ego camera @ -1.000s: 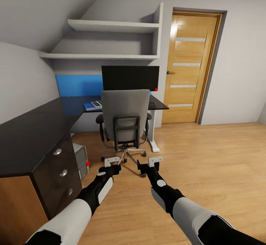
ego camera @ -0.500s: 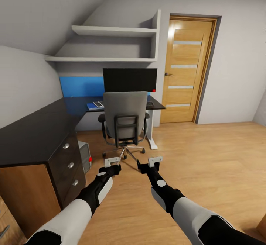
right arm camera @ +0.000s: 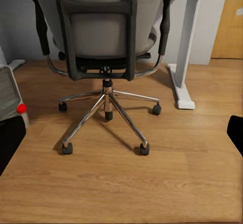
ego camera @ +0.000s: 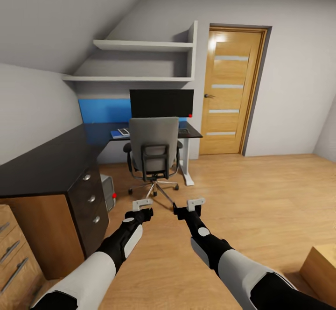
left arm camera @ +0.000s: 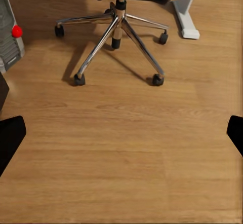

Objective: In the bedroom, organize the workspace by keeping the computer under the desk, ensuring the monitor is on the desk, placing the keyboard on the desk next to the monitor, placing the mouse on the desk next to the keyboard, moving the folder from the swivel chair onto the desk next to the mouse, stacking the notebook on top of the folder with the pen on top of the notebook, and positioning the swivel chair next to the desk.

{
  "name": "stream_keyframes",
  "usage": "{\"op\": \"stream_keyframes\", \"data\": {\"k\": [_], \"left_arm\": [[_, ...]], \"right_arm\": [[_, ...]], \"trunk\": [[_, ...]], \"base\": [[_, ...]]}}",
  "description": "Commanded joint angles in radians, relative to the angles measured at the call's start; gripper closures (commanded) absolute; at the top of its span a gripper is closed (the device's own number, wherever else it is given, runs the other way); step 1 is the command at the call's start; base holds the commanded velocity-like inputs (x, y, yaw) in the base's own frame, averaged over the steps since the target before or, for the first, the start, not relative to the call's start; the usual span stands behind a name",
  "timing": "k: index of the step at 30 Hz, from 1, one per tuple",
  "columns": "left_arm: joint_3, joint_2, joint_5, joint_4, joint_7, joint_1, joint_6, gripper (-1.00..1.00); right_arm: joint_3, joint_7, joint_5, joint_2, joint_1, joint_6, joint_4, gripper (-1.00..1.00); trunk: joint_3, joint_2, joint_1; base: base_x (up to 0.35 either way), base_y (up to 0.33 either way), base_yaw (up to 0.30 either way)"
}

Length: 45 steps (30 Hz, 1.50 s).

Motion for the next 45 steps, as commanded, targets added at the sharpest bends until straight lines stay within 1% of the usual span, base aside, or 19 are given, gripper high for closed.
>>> {"op": "stream_keyframes", "data": {"k": [1,18,27,32,42,43,44,45], "left_arm": [[-0.004,0.000,0.005,-0.001,0.007,-0.001,0.004,-1.00],[-0.005,0.000,0.004,-0.001,0.007,-0.001,0.004,-1.00],[-0.002,0.000,0.005,-0.001,0.007,-0.001,0.004,-1.00],[0.001,0.000,0.005,-0.001,0.007,0.000,0.004,-1.00],[0.002,0.000,0.005,-0.001,0.006,0.000,0.004,-1.00],[0.000,0.000,0.005,0.012,0.007,0.000,0.003,-1.00],[0.000,0.000,0.006,0.016,0.007,0.000,0.002,-1.00],[-0.001,0.012,0.007,0.031,0.006,0.000,0.001,-1.00]], "right_arm": [[0.010,-0.005,-0.008,0.000,-0.001,-0.003,0.000,-1.00],[0.010,-0.007,-0.008,0.000,-0.001,-0.001,0.000,-1.00],[0.008,-0.007,-0.006,0.000,-0.001,-0.002,0.000,-1.00],[0.008,-0.007,-0.006,0.000,-0.001,0.000,0.000,-1.00],[0.007,-0.007,-0.007,0.000,-0.001,0.000,-0.002,-1.00],[0.006,-0.007,-0.011,-0.007,0.001,-0.005,0.006,-1.00],[0.006,-0.007,-0.012,-0.009,0.002,-0.005,0.008,-1.00],[0.006,-0.008,-0.014,-0.011,0.007,-0.006,0.012,-1.00]], "trunk": [[0.003,0.007,-0.005],[0.073,0.126,-0.070],[0.104,0.189,-0.104],[0.120,0.224,-0.124],[0.151,0.294,-0.162],[0.154,0.301,-0.166],[0.157,0.308,-0.170],[0.160,0.315,-0.173]], "base": [[-0.326,-0.187,0.185],[-0.326,-0.189,0.207],[-0.310,-0.184,0.057],[-0.124,-0.076,0.004],[-0.005,-0.003,0.000],[0.000,0.000,0.000],[0.000,0.000,0.000],[0.000,0.000,0.000]]}}
